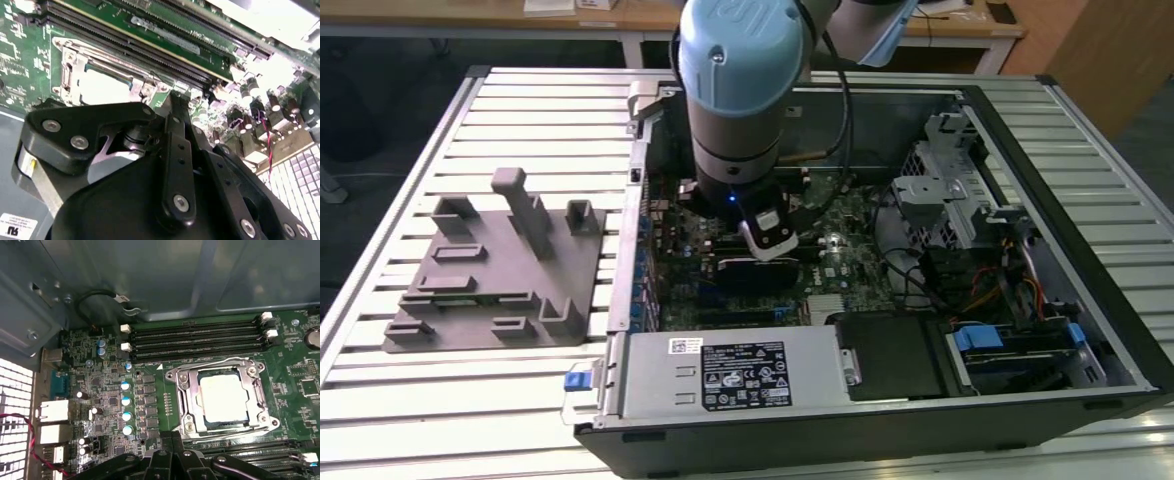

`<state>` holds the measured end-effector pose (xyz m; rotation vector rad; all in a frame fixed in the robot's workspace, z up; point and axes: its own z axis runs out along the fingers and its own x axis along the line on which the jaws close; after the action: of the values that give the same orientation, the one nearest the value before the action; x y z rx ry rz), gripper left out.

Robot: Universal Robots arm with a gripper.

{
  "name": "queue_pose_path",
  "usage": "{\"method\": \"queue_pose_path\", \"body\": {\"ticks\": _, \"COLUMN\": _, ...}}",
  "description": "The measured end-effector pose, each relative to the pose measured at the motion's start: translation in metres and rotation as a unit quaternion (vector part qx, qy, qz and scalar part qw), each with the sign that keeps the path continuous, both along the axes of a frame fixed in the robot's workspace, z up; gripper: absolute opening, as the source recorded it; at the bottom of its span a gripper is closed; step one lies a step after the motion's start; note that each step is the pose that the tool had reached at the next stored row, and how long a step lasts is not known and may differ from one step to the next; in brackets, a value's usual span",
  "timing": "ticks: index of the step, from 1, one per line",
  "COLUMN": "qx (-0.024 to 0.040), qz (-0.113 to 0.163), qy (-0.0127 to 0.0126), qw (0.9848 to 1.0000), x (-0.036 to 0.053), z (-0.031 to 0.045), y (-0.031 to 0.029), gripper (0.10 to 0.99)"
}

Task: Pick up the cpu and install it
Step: 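Install the second cpu locking lever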

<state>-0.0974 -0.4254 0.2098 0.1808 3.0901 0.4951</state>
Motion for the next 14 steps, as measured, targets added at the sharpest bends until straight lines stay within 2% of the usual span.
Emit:
{"method": "queue_pose_path", "body": {"ticks": 7, "qx": -0.0006, "qz": 0.0, "qy": 0.0, "qw": 1.0, "x": 0.0, "z": 0.0003, "y": 0.0, "gripper": 0.106}}
{"method": "queue_pose_path", "body": {"ticks": 10, "qx": -0.003, "qz": -0.001, "qy": 0.0, "qw": 1.0, "x": 0.0004, "z": 0.0003, "y": 0.0012, "gripper": 0.106}}
{"method": "queue_pose_path", "body": {"ticks": 14, "qx": -0.0087, "qz": -0.002, "qy": 0.0, "qw": 1.0, "x": 0.0019, "z": 0.0003, "y": 0.0061, "gripper": 0.106}}
